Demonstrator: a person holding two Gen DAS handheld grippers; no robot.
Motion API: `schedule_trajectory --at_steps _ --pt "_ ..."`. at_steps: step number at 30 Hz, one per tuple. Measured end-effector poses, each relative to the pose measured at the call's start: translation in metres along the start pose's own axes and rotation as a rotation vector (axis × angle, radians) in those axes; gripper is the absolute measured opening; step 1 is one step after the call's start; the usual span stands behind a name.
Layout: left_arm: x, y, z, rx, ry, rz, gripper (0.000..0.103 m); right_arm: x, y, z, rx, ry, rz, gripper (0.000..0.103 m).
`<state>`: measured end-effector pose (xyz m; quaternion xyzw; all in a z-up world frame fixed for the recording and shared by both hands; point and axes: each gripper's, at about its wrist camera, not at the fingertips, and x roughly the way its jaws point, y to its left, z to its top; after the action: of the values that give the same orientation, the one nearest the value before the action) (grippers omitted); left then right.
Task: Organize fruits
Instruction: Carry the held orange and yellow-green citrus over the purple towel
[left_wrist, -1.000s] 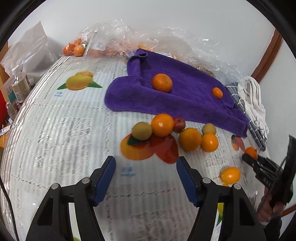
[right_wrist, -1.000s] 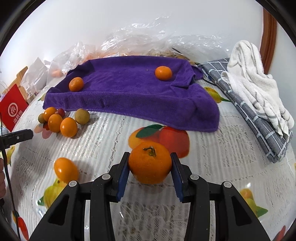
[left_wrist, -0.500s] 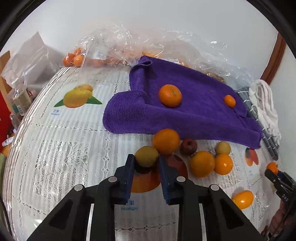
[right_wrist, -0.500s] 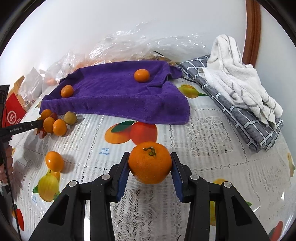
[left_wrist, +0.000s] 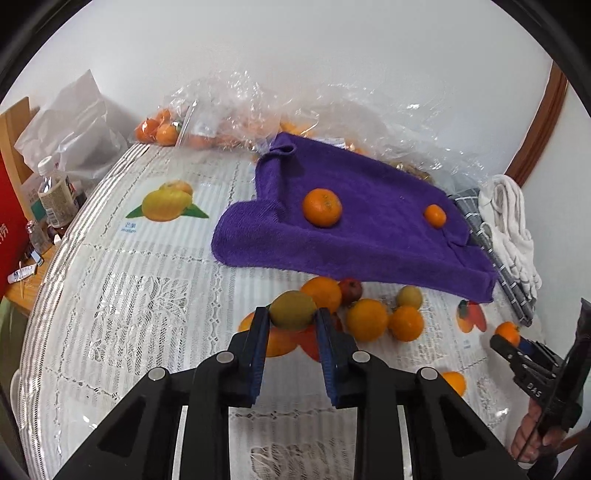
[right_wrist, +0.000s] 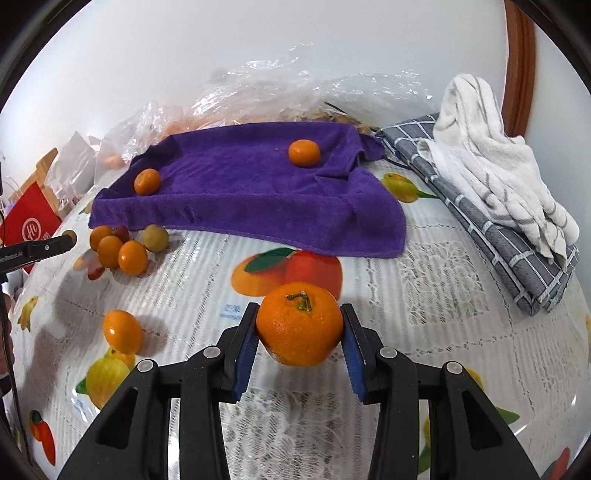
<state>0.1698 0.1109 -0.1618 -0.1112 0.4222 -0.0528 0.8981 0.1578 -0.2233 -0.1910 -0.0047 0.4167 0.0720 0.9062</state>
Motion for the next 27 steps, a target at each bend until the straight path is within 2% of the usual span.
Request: schedule_trajectory --at_steps 7,18,27 --pt "-0.016 -0.012 0.019 0.013 -0.031 -0.001 0.025 -0.011 0.003 0.025 -0.009 -0.034 -0.015 0.042" --pt "-0.026 -0.034 0.075 0.056 -0.090 0.021 0.025 -0.021 -0.003 0.095 0.013 -0.130 -0.020 0.042" --pt "0.001 -0.050 0.106 0.089 -0.101 0.029 0.025 0.005 -0.010 0.130 0.049 -0.148 -0.012 0.042"
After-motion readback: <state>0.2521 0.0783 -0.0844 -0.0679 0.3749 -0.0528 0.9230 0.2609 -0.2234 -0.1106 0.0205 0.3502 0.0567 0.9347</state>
